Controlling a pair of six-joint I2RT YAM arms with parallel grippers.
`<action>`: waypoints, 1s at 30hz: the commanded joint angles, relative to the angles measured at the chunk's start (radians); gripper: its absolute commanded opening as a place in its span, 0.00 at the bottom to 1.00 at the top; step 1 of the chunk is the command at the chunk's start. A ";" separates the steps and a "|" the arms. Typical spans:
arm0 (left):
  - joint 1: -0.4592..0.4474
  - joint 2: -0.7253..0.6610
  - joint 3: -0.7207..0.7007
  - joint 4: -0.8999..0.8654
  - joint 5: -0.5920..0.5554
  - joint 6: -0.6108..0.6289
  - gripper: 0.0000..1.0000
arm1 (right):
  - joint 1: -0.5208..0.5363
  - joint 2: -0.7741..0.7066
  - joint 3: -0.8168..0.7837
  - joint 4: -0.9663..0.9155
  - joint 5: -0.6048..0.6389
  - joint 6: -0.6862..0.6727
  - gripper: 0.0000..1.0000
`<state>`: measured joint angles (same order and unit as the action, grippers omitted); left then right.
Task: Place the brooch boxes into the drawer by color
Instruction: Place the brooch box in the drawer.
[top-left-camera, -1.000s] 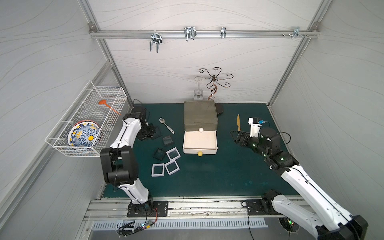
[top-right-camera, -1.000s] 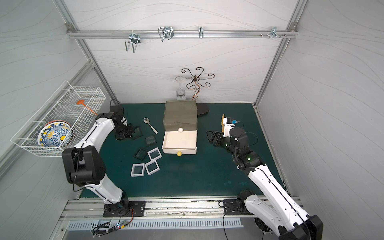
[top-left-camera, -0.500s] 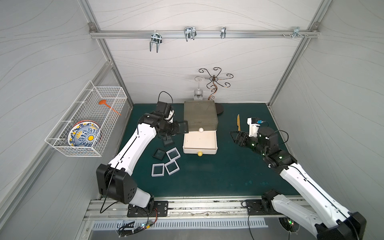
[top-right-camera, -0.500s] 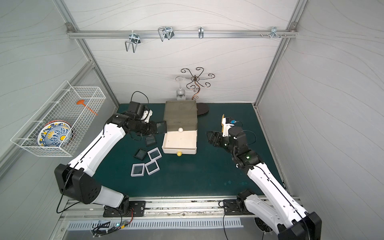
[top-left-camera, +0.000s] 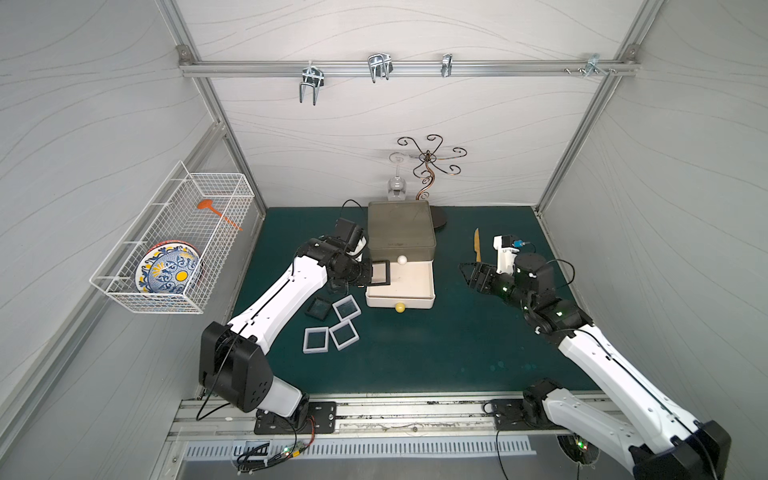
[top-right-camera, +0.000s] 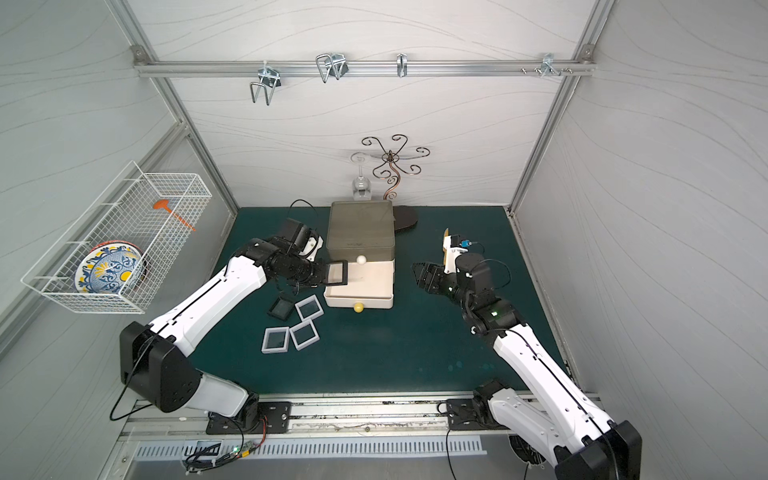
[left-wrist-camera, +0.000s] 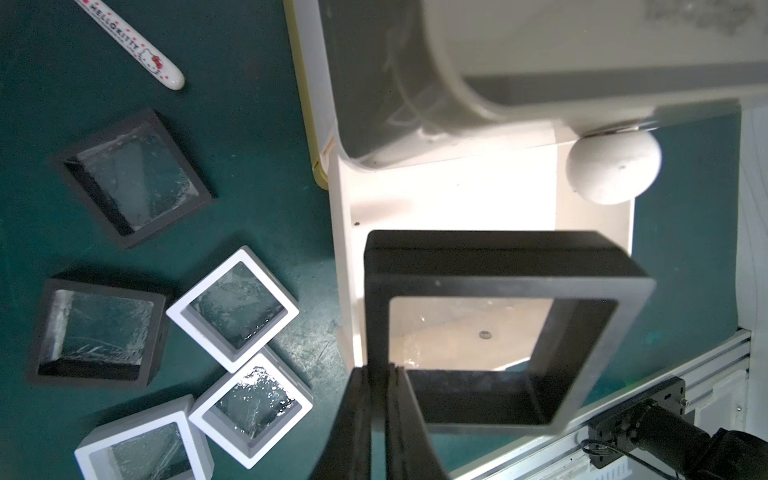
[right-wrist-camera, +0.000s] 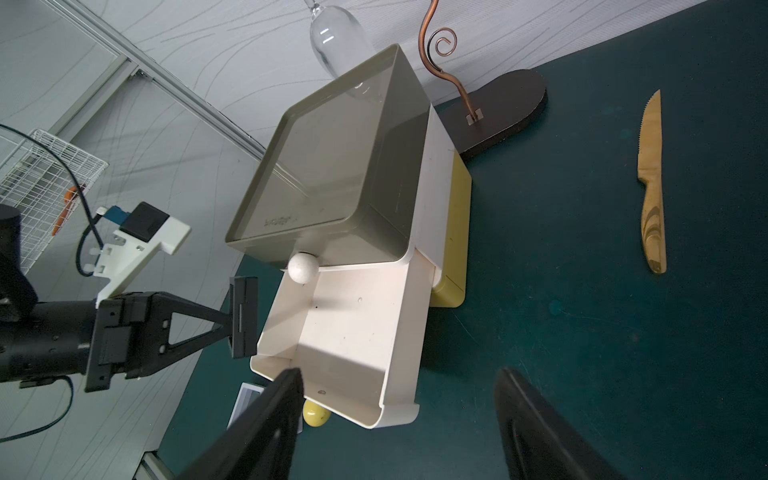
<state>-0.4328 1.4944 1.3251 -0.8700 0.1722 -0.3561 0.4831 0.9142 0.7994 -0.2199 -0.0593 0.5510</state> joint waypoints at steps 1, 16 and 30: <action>-0.019 0.043 0.003 0.052 0.000 -0.005 0.00 | 0.002 -0.006 0.018 -0.021 0.016 -0.005 0.77; -0.059 0.099 0.010 0.017 -0.070 0.011 0.07 | 0.003 -0.022 -0.004 -0.028 0.024 -0.009 0.77; -0.090 0.046 0.037 -0.010 -0.102 -0.001 0.21 | 0.003 -0.031 -0.014 -0.029 0.027 -0.008 0.77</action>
<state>-0.5114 1.5650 1.3293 -0.8368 0.0788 -0.3527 0.4831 0.9001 0.7971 -0.2398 -0.0410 0.5495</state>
